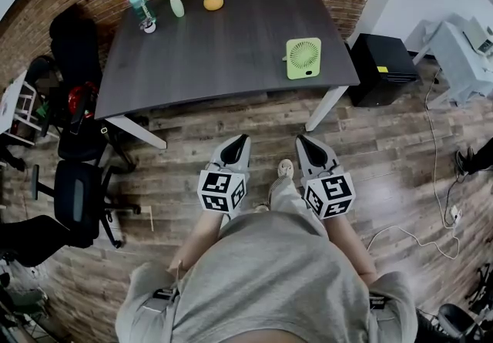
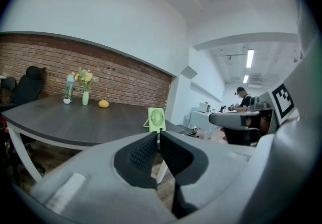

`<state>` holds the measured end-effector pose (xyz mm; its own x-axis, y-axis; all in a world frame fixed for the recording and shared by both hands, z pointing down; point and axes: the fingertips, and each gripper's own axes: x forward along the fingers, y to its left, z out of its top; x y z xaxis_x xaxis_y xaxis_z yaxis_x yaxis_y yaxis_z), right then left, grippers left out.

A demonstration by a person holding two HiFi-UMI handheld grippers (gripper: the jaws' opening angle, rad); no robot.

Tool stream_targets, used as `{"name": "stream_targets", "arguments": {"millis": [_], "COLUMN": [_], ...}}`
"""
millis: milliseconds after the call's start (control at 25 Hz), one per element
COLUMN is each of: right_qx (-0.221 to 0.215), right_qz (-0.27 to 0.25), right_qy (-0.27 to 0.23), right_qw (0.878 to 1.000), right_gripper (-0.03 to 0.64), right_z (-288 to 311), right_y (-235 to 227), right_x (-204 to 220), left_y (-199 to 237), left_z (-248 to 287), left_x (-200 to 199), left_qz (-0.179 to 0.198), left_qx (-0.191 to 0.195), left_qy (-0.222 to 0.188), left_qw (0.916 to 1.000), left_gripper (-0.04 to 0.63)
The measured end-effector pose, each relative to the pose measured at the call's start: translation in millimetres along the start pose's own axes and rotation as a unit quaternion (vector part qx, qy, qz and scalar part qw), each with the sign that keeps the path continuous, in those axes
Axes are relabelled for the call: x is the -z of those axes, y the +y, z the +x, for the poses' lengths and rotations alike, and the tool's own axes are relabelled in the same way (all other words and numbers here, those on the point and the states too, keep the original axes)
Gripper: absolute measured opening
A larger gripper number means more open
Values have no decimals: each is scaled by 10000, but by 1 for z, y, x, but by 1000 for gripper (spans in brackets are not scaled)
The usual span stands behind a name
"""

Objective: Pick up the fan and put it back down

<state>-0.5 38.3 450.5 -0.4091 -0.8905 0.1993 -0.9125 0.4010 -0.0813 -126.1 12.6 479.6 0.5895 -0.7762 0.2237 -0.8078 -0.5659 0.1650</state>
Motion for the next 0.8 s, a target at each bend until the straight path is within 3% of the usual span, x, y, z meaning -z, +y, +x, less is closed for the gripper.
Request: {"name": "stream_targets", "arguments": {"millis": [800], "right_qx": [95], "right_qz": [30], "right_qy": [-107], "right_qw": [9999], "right_gripper": [0], "right_z": [-6], "right_y": [1], "right_x": [0], "left_y": [-7], "left_z": [-3], "left_x": [6], "left_qz": [15], "left_qx": [61], "left_qy": [102], "left_qw": [9999], "left_gripper": [31]}}
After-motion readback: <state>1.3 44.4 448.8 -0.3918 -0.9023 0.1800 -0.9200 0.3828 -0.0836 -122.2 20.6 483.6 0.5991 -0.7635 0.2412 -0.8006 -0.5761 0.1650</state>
